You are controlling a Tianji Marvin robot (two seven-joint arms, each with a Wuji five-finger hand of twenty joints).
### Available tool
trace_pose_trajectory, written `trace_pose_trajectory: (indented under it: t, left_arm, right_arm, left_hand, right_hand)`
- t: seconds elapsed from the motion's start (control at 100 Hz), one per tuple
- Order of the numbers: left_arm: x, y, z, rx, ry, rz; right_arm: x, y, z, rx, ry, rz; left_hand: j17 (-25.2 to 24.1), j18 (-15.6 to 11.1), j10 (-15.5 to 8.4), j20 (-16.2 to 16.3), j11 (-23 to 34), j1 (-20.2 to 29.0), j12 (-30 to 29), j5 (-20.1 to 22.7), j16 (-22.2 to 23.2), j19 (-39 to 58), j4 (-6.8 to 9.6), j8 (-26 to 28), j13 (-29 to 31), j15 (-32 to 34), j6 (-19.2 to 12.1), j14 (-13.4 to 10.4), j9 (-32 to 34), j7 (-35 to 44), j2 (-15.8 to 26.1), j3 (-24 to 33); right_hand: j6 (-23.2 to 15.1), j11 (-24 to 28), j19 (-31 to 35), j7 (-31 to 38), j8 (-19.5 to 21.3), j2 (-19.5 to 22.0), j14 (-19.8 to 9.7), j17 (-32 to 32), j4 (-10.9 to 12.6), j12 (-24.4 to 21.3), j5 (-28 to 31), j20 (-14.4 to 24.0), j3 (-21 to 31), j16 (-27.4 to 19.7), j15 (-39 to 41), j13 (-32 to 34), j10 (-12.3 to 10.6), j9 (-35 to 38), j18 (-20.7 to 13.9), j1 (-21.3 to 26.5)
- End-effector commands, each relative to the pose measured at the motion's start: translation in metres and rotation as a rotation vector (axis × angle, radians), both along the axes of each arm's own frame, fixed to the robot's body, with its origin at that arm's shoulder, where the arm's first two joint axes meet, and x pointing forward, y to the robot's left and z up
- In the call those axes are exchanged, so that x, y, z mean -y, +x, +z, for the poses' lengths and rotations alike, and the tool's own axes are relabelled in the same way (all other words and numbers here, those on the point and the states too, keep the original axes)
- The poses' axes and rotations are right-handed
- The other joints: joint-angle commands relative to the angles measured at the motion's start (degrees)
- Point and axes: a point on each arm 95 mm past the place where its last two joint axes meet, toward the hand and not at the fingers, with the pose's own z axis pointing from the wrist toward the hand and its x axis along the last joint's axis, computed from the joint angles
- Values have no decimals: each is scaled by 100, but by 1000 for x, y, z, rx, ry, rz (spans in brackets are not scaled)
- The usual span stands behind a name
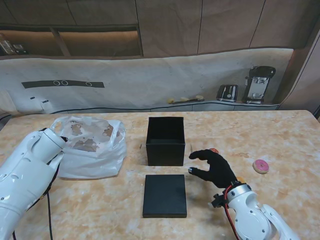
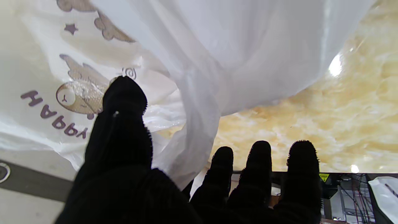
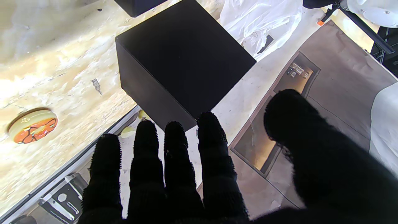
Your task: Pack mini donuts into a plastic bag, tie the opening and put the bag into the gift box
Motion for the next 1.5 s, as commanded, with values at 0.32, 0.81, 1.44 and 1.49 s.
trace_pose_trajectory:
  t: [0.32, 0.81, 1.44, 1.49]
  left_arm:
    - [9, -9, 3, -190, -101, 19]
    - [15, -24, -22, -232, -99, 88]
    - [25, -33, -19, 7, -15, 58]
    - [25, -34, -15, 48, -12, 50]
  right_arm:
    - [-6, -4, -3, -24, 9, 3]
    - [-6, -9, -4, -26, 10, 2]
    - [-8, -11, -4, -26, 18, 2]
    - [-8, -11, -4, -25, 20, 2]
  left_hand:
    - [756, 430, -141, 276, 151, 561, 591, -624, 415, 1472, 170, 569, 252, 493, -91, 102, -406, 277, -354, 138]
    - [1138, 109, -143, 707, 1095, 845, 1561, -679, 1251, 2281, 339, 1468, 758, 1451, 238, 12, -79, 1405, -717, 1225]
    - [3048, -242, 21, 1592, 2289, 2018, 4076, 821, 2889, 3865, -65, 2565, 3332, 3578, 179, 74, 2696, 4816, -1690, 3675]
    - [3066, -207, 110, 1645, 2185, 2067, 4140, 1356, 2924, 3834, -131, 2089, 3332, 3559, 147, 113, 2719, 4502, -1627, 3753]
  right_hand:
    - [4, 0, -34, 4, 5, 129, -109, -139, 116, -219, -6, 65, -1, -41, -27, -124, -88, -155, -44, -94]
    - [-1, 1, -97, 4, 8, 134, -118, -228, 116, -219, -30, 69, -10, -40, -28, -117, -90, -150, -33, -101]
    - [6, 3, -103, 14, 9, 144, -107, -190, 115, -219, -8, 89, -4, -37, -23, -99, -85, -149, -10, -88]
    - [7, 3, -101, 13, 8, 141, -107, -188, 114, -219, -7, 90, -8, -38, -25, -104, -92, -151, -8, -86]
